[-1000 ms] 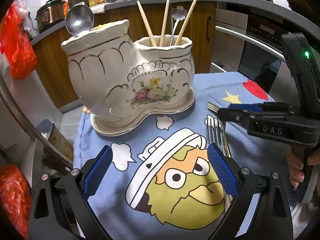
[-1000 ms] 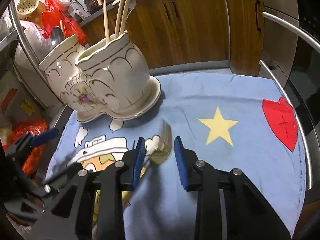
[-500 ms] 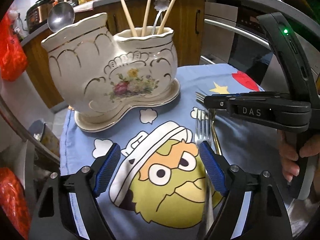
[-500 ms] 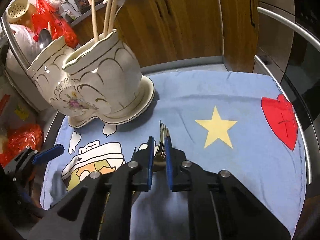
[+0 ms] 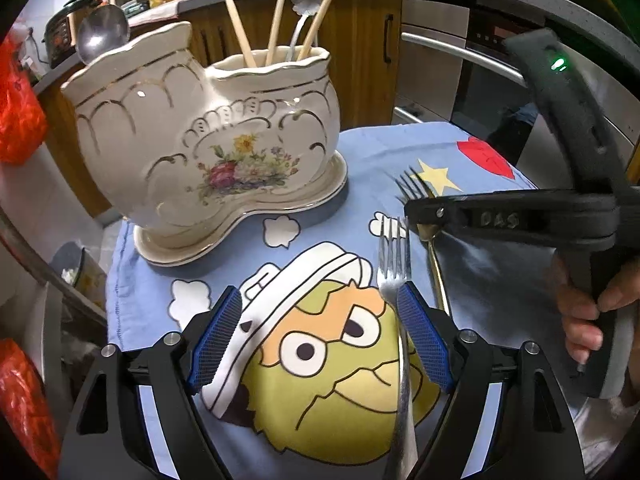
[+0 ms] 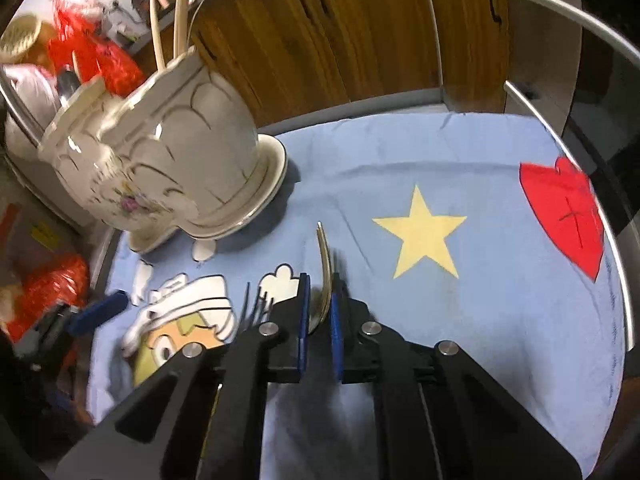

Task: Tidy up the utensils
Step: 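Grasp a silver fork with the left tool while the right tool holds the gold fork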

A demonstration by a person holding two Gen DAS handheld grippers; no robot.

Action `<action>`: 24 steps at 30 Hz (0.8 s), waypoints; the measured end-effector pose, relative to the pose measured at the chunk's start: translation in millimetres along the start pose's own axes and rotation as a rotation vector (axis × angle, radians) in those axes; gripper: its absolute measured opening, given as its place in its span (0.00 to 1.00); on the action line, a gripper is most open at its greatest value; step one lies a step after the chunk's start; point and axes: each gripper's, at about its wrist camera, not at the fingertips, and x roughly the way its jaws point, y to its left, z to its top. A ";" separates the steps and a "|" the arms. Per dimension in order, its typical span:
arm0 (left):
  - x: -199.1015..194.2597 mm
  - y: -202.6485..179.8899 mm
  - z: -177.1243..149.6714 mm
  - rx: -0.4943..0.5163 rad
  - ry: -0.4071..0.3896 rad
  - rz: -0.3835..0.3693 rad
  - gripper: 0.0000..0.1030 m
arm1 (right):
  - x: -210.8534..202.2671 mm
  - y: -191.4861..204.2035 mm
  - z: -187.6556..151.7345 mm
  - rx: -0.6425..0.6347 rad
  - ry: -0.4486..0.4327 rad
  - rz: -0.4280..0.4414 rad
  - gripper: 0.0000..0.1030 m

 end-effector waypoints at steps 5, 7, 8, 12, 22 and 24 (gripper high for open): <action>13.2 -9.4 5.8 0.014 0.000 -0.064 0.55 | -13.4 -3.7 -3.2 0.003 -0.025 0.011 0.07; 17.3 -15.5 9.2 0.033 -0.011 -0.093 0.50 | -13.6 -9.4 -3.3 0.024 -0.015 0.026 0.07; 19.7 -19.5 11.2 0.048 -0.015 -0.110 0.48 | -13.8 -12.7 -4.0 0.031 -0.012 0.029 0.07; 27.5 -32.2 15.9 0.103 -0.025 -0.128 0.43 | -15.3 -18.5 -2.7 0.041 -0.006 0.038 0.07; 50.8 -35.9 24.1 0.084 0.031 -0.119 0.32 | -24.8 -23.0 -3.6 0.034 -0.021 0.054 0.07; 52.2 -38.3 24.9 0.090 0.029 -0.104 0.23 | -27.2 -21.9 -5.1 0.023 -0.029 0.051 0.07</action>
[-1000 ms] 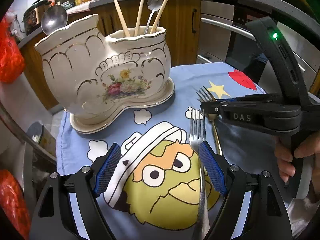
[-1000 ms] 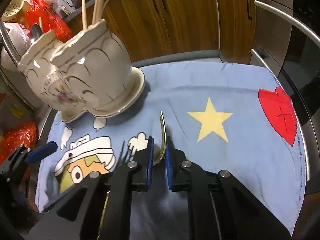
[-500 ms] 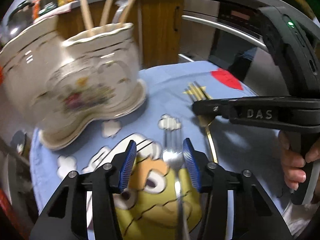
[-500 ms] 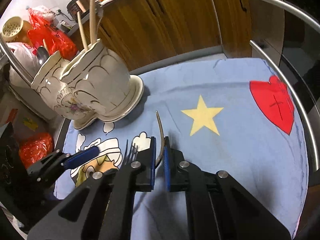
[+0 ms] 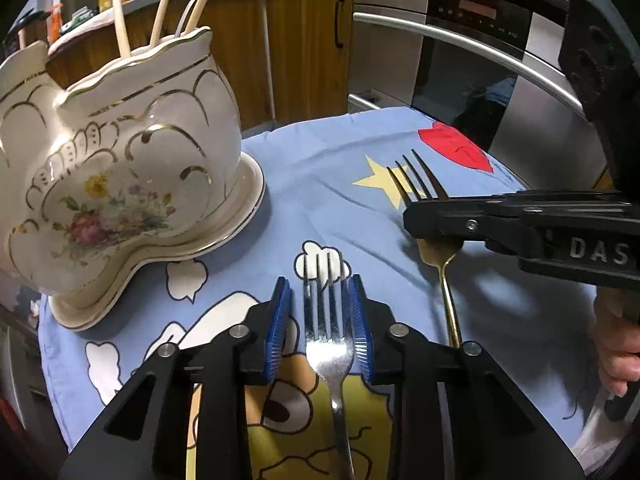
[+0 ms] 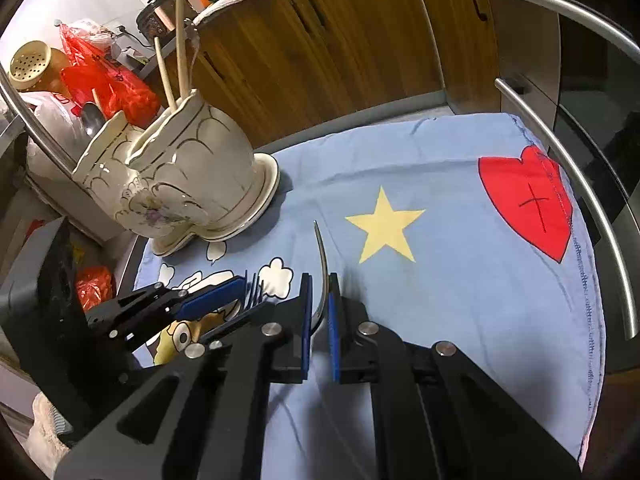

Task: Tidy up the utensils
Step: 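Grasp a silver fork with the left tool while the right tool holds the gold fork, then lift both forks upright and carry them over the ceramic holder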

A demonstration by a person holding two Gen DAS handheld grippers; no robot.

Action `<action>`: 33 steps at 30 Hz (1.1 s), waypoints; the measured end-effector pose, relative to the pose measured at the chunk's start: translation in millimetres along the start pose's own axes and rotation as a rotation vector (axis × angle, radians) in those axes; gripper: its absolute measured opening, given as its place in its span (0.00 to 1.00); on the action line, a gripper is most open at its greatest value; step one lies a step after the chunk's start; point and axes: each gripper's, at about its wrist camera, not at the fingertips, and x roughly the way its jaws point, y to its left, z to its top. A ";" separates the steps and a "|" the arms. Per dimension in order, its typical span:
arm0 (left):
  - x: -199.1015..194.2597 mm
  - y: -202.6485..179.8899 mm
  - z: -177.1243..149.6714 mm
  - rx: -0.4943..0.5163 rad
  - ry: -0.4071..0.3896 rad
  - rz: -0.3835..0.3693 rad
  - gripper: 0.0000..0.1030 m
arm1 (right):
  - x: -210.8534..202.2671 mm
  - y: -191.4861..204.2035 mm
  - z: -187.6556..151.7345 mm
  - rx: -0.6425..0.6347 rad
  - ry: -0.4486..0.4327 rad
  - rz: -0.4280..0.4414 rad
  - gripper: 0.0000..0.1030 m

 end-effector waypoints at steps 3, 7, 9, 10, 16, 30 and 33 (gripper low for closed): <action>0.4 1.6 0.8 -0.014 -0.004 0.008 0.23 | -2.7 1.1 -1.6 -0.008 -0.009 0.002 0.07; -8.2 6.7 0.9 -0.033 -0.037 0.019 0.23 | -7.6 -0.6 -2.4 -0.013 -0.021 0.007 0.07; -16.4 9.4 1.4 -0.038 -0.061 0.023 0.23 | -9.4 0.7 -2.2 -0.019 -0.030 0.006 0.07; -22.5 11.6 1.6 -0.047 -0.081 0.020 0.23 | -10.9 1.1 -2.2 -0.020 -0.038 0.013 0.07; -52.8 22.8 0.7 -0.077 -0.163 0.039 0.23 | -18.9 7.3 -2.2 -0.044 -0.076 0.032 0.07; -134.9 42.7 -10.4 -0.109 -0.360 0.097 0.22 | -42.6 36.4 -5.2 -0.151 -0.213 0.060 0.04; -144.6 46.0 -13.7 -0.112 -0.375 0.094 0.22 | -50.6 42.8 -6.2 -0.167 -0.257 0.070 0.04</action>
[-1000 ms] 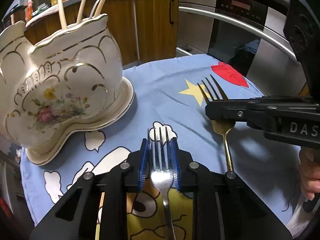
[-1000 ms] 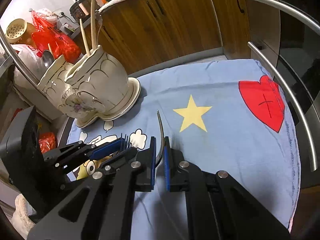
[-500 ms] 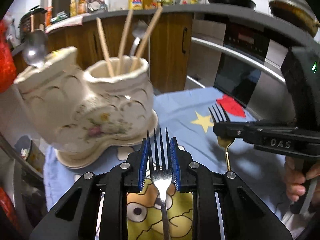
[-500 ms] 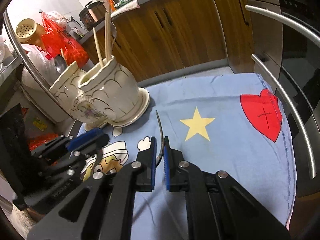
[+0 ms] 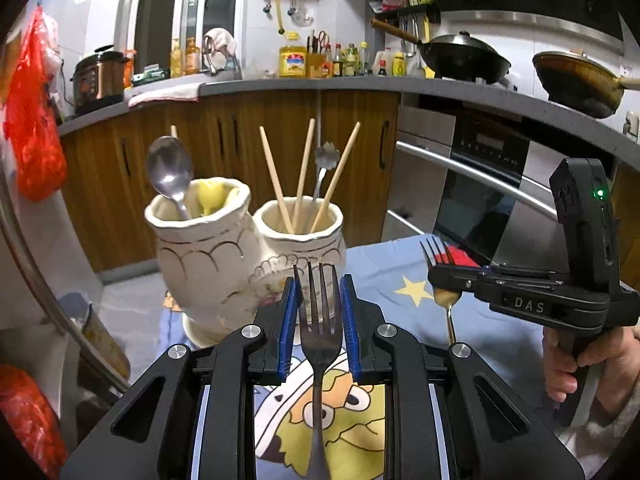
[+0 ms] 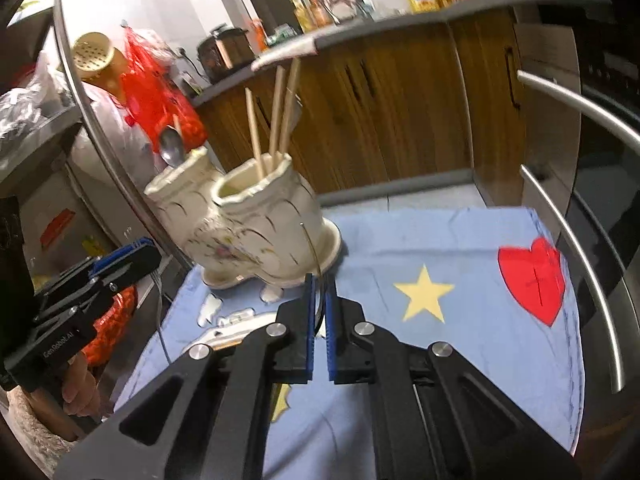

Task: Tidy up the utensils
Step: 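Lift both forks upright and carry them over the ceramic holder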

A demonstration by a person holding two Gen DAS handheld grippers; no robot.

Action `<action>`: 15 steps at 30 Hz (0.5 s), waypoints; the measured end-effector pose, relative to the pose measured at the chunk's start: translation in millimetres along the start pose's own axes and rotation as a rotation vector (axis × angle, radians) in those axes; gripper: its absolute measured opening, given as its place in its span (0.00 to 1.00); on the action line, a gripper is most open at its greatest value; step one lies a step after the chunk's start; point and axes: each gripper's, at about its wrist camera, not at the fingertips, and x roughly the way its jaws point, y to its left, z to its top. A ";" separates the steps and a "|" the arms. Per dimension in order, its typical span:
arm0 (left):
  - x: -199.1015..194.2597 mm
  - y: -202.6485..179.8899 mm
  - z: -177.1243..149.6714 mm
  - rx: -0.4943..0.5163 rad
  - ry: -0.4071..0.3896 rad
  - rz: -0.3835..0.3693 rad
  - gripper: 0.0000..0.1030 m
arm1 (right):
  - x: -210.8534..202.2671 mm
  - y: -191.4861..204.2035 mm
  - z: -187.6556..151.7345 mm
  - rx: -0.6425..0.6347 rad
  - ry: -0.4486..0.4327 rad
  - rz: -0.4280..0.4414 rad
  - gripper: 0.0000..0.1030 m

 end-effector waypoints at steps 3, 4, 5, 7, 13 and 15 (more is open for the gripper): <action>-10.6 4.0 -0.1 -0.004 -0.014 -0.004 0.22 | -6.2 4.7 2.9 0.004 -0.039 0.018 0.03; -12.2 4.7 0.1 -0.006 -0.016 -0.003 0.22 | -8.1 7.1 3.6 -0.001 -0.051 0.014 0.03; -16.0 7.1 0.6 -0.013 -0.024 -0.002 0.22 | -10.7 8.8 4.5 -0.004 -0.066 0.014 0.03; -18.2 9.3 2.0 -0.018 -0.032 -0.001 0.21 | -14.5 12.4 6.3 -0.020 -0.097 0.009 0.03; -27.5 22.1 3.5 -0.042 -0.050 0.003 0.21 | -21.3 30.0 9.5 -0.088 -0.180 -0.008 0.03; -31.1 26.1 4.3 -0.051 -0.059 0.005 0.21 | -23.6 35.0 10.2 -0.101 -0.212 -0.005 0.03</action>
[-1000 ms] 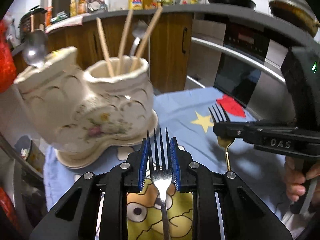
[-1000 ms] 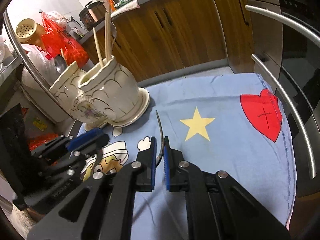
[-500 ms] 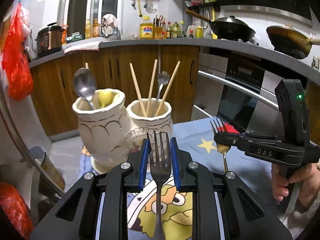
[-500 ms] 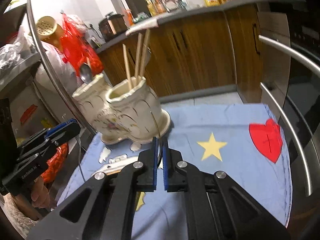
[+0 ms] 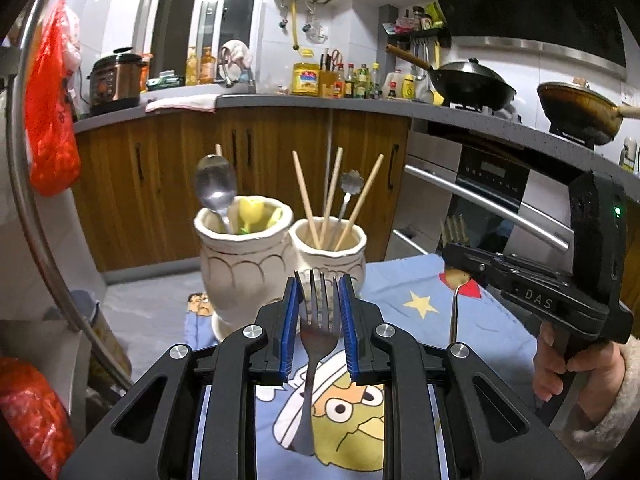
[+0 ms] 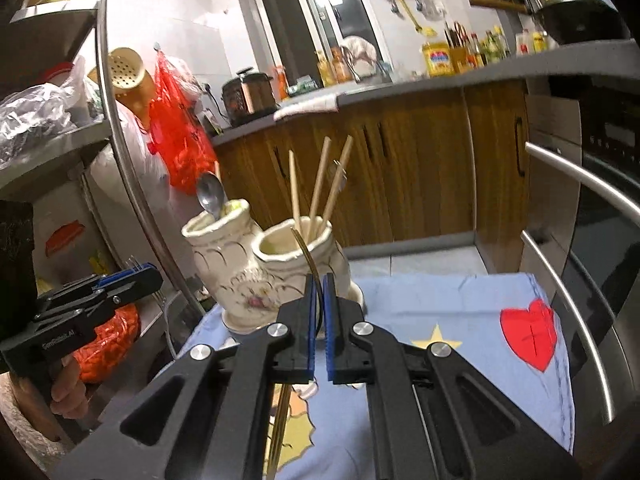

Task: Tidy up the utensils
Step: 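Lift both forks upright and carry them over the ceramic holder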

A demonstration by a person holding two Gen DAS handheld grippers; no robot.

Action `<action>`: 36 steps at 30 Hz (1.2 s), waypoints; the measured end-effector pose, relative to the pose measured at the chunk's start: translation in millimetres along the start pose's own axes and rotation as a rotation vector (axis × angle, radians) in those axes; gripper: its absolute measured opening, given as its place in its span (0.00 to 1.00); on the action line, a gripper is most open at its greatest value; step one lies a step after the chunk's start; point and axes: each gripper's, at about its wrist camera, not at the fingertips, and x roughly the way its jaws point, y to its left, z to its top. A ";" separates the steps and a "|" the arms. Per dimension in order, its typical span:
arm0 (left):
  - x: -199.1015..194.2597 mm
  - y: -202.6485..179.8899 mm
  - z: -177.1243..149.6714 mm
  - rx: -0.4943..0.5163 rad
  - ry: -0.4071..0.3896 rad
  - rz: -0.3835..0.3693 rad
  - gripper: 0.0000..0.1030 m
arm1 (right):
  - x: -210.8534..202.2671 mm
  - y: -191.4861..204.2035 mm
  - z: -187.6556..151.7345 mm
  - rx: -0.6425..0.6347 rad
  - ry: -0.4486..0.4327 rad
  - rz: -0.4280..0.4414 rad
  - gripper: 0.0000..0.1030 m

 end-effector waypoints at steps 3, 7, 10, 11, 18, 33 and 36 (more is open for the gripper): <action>-5.9 5.1 1.7 -0.004 -0.019 0.002 0.20 | -0.5 6.1 3.5 -0.007 -0.027 0.003 0.03; -14.1 9.3 5.4 -0.010 -0.046 -0.008 0.19 | 0.4 11.4 6.4 -0.016 -0.040 0.005 0.03; -16.6 12.7 7.3 -0.017 -0.054 -0.018 0.19 | 3.1 15.4 7.1 -0.028 -0.042 0.002 0.03; -17.0 12.7 7.9 -0.016 -0.056 -0.017 0.19 | 3.9 16.2 7.2 -0.029 -0.042 0.003 0.03; -22.0 18.2 12.7 -0.024 -0.066 -0.030 0.19 | 6.5 14.8 11.6 -0.039 -0.041 0.003 0.03; -37.3 29.4 79.0 -0.001 -0.141 0.014 0.19 | 16.7 31.0 78.3 -0.117 -0.085 -0.020 0.03; -39.8 34.4 103.7 -0.006 -0.165 0.006 0.19 | 21.8 32.5 99.4 -0.108 -0.110 -0.018 0.03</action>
